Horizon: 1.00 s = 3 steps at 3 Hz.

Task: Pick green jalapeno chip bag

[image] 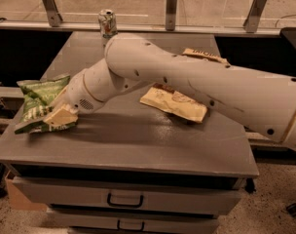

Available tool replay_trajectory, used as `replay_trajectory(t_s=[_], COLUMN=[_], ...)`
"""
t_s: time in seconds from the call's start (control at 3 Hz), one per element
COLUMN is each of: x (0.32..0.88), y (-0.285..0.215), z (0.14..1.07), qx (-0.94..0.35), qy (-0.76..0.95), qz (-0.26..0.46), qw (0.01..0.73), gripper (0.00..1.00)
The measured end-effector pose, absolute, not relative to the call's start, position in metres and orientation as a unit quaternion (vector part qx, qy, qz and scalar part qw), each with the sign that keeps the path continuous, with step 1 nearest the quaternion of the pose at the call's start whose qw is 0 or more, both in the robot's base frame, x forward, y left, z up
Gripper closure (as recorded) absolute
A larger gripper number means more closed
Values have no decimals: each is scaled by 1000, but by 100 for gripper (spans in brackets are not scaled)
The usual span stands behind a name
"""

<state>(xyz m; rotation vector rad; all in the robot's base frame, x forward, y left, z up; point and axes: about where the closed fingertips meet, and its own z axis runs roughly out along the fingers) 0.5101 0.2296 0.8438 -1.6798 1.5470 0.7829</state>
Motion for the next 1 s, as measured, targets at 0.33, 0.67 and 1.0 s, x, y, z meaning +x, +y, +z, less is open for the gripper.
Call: replay_trajectory(t_s=[0.33,0.67,1.0], x=[515,528,550], y=[219,205,183], z=[873,927,995], qx=[-647,-653,-668], qy=[590,563,524], qz=[287,253,198], qw=[389,439,490], gripper=[87,100,100])
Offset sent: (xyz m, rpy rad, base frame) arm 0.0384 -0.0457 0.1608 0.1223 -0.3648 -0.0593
